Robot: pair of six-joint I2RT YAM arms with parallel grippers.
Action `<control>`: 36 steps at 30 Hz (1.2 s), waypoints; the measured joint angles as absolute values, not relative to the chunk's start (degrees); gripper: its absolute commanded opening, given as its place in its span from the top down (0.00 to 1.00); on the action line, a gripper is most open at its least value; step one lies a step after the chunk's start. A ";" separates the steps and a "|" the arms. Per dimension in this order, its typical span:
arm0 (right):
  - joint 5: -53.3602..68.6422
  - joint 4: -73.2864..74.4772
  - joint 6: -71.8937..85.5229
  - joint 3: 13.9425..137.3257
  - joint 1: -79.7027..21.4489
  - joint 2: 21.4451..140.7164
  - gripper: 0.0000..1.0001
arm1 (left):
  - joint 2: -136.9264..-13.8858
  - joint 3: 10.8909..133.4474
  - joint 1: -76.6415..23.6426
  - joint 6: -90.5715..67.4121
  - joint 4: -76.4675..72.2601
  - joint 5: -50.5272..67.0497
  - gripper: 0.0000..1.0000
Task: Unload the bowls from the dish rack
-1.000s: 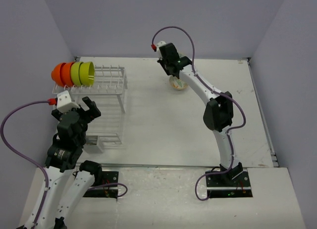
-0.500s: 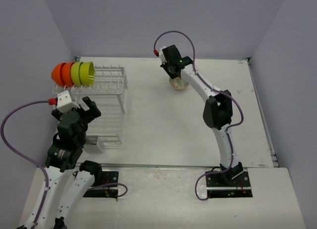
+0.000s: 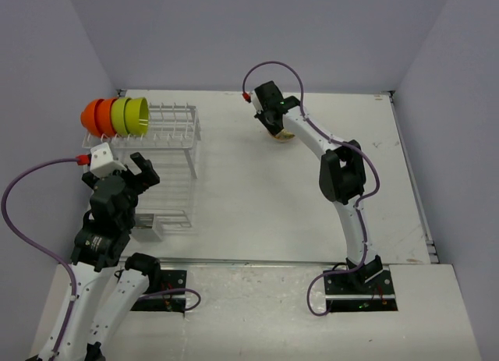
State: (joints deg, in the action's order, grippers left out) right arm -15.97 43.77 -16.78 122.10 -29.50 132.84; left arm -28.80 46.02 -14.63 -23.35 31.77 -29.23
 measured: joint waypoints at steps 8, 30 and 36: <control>-16.51 43.70 -16.60 122.10 -29.58 132.92 1.00 | -28.75 46.02 -14.63 -23.35 31.77 -29.08 0.00; -16.93 44.18 -9.85 118.34 -32.40 125.97 0.35 | -28.82 46.02 -14.63 -23.33 31.81 -28.71 0.00; -6.63 33.63 -1.19 94.54 -31.73 97.54 0.28 | -34.13 52.45 -14.63 -24.14 36.77 -28.58 0.00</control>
State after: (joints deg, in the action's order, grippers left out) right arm -6.63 33.63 -1.19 94.54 -31.73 97.54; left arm -34.13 52.45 -14.63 -24.14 36.77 -28.58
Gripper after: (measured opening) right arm 0.687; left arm 0.997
